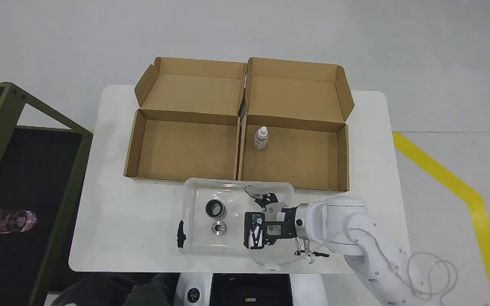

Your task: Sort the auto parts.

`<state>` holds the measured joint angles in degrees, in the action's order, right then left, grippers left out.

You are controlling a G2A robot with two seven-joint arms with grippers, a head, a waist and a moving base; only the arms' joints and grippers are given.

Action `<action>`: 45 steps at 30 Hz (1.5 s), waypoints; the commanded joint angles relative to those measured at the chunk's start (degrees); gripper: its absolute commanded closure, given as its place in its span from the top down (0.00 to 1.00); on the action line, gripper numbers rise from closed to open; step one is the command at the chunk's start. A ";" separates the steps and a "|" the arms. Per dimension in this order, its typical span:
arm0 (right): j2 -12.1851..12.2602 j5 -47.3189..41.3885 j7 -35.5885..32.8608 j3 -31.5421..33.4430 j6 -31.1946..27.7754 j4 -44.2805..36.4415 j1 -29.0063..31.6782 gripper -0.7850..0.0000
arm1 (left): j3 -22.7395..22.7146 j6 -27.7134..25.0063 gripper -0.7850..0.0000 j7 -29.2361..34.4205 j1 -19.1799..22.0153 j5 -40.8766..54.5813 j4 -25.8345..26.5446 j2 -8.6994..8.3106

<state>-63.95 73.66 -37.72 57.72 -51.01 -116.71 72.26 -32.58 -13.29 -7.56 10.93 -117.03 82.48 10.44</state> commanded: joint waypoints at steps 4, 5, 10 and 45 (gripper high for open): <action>0.26 2.32 -2.27 -1.30 -0.16 0.23 0.29 1.00 | 0.00 0.00 1.00 0.00 0.00 0.00 0.00 0.00; 0.29 2.67 -2.69 -1.57 -0.10 0.30 0.29 1.00 | 0.00 0.00 1.00 0.00 0.00 0.00 0.00 0.00; 0.39 4.86 -5.51 -3.20 0.59 1.01 0.17 1.00 | 0.00 0.00 1.00 0.00 0.00 0.00 0.00 0.00; 0.11 7.93 -10.88 -9.07 2.97 4.91 -3.32 0.00 | 0.00 0.00 1.00 0.00 0.00 0.00 0.00 0.00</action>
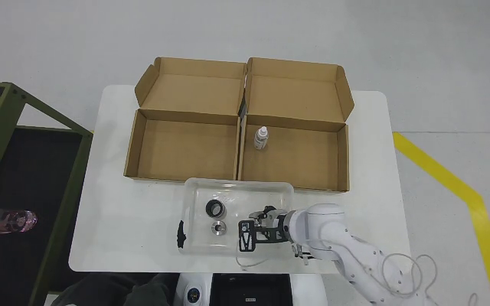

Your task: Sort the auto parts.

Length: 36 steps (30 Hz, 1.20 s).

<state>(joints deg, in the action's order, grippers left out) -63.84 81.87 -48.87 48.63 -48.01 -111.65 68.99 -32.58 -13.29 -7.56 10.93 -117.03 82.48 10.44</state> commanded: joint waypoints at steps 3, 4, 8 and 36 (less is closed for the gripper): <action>0.05 -0.76 1.09 0.10 -0.14 -1.06 -0.23 0.00 | 0.00 0.00 1.00 0.00 0.00 0.00 0.00 0.00; 0.08 -0.70 1.30 0.17 -0.18 -1.41 -0.34 0.00 | 0.00 0.00 1.00 0.00 0.00 0.00 0.00 0.00; 0.17 -0.57 3.60 0.72 0.34 -3.03 -0.56 0.00 | 0.00 0.00 1.00 0.00 0.00 0.00 0.00 0.00; 1.12 11.88 33.48 8.56 13.44 -9.74 2.75 0.00 | 0.00 0.00 1.00 0.00 0.00 0.00 0.00 0.00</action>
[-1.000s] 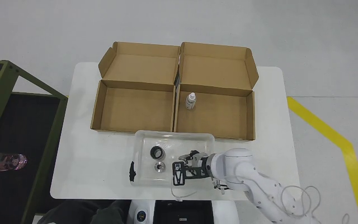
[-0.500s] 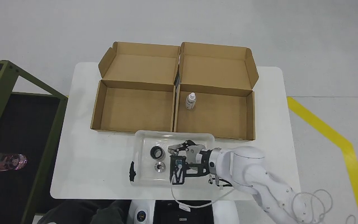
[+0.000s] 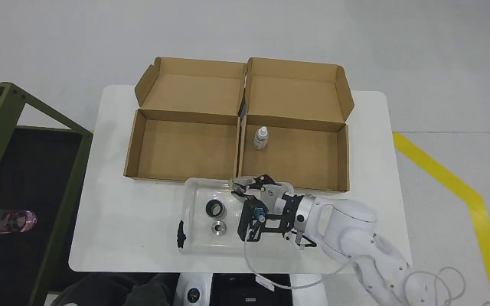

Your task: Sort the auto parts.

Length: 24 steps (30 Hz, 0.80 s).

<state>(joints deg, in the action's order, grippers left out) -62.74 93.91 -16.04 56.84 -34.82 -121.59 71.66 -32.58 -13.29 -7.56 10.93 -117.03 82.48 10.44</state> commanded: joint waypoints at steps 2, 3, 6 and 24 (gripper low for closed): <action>0.10 -1.14 2.25 1.59 0.72 0.88 0.37 0.00 | 0.00 0.00 1.00 0.00 0.00 0.00 0.00 0.00; 0.17 -1.60 2.87 2.37 0.82 1.17 0.52 0.00 | 0.00 0.00 1.00 0.00 0.00 0.00 0.00 0.00; 0.39 -3.23 4.65 4.56 0.88 1.56 1.24 0.00 | 0.00 0.00 1.00 0.00 0.00 0.00 0.00 0.00; 0.82 -9.96 5.85 11.74 2.06 4.74 2.42 0.00 | 0.00 0.00 1.00 0.00 0.00 0.00 0.00 0.00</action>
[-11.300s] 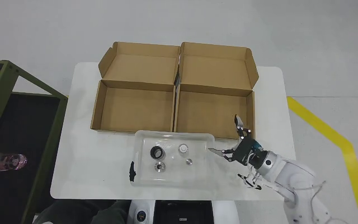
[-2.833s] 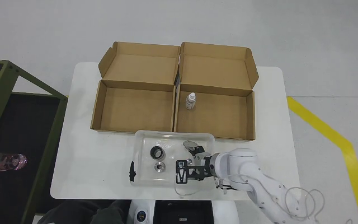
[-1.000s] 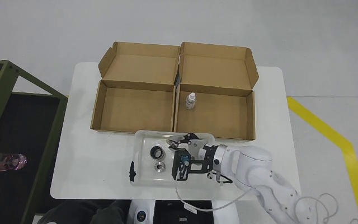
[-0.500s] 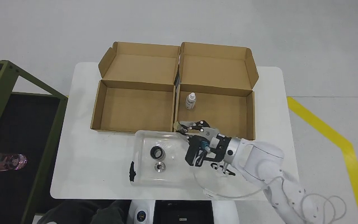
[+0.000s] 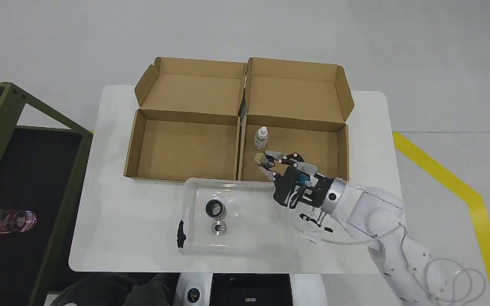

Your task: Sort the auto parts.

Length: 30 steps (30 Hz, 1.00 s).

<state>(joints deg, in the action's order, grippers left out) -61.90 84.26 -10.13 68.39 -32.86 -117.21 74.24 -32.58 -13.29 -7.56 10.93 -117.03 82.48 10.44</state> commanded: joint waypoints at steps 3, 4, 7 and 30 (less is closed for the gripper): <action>-0.10 -1.70 -1.00 0.67 0.71 2.14 -0.86 0.00 | 0.00 0.00 1.00 0.00 0.00 0.00 0.00 0.00; -0.15 -2.30 -1.48 0.70 0.76 2.68 -1.22 0.00 | 0.00 0.00 1.00 0.00 0.00 0.00 0.00 0.00; -0.30 -5.31 -3.14 0.69 -0.17 5.44 -2.75 0.00 | 0.00 0.00 1.00 0.00 0.00 0.00 0.00 0.00; -1.34 -10.74 -14.95 -2.38 -1.84 19.92 -14.59 0.00 | 0.00 0.00 1.00 0.00 0.00 0.00 0.00 0.00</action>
<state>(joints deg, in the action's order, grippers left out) -63.21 73.51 -24.57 66.19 -34.46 -97.85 60.11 -32.58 -13.29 -7.56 10.93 -117.03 82.48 10.44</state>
